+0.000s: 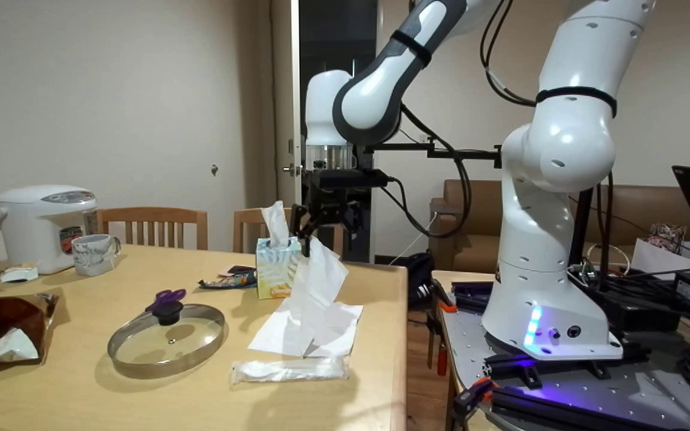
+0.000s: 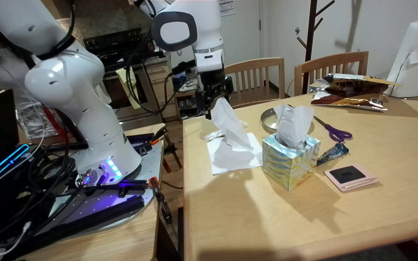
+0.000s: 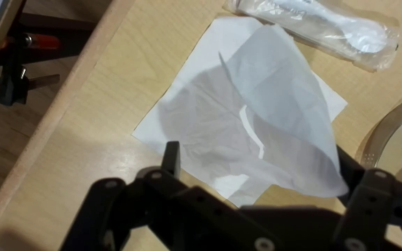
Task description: Take a piece of tissue from the tissue box and put it on the table
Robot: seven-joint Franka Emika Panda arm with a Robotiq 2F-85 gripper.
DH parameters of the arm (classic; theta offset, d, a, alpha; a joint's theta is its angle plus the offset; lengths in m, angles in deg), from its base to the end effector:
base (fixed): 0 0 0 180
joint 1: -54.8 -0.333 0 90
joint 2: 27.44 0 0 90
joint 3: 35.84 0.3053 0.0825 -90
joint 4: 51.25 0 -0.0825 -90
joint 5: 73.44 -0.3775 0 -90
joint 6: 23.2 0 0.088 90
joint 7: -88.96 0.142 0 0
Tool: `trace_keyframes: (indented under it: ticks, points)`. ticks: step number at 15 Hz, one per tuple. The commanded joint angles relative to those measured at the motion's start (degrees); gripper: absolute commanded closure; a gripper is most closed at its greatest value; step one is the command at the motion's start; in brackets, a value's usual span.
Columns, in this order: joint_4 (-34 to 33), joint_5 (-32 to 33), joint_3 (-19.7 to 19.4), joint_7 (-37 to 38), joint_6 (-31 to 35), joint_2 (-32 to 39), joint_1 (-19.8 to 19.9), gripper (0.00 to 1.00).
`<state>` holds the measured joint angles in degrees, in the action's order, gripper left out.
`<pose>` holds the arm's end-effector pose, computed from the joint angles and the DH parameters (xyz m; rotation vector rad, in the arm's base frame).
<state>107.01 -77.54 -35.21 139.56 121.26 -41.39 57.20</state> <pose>0.3819 -0.0114 0.2490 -2.7450 1.4510 0.0212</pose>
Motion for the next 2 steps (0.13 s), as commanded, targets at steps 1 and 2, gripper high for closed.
trace_keyframes:
  ticks: [1, 2]
  points:
    - [-0.1, -0.4, 0.9, -0.3, -0.2, 0.0, 0.9, 0.00]
    - [-0.1, -0.4, 0.9, -0.3, -0.2, 0.0, 0.9, 0.00]
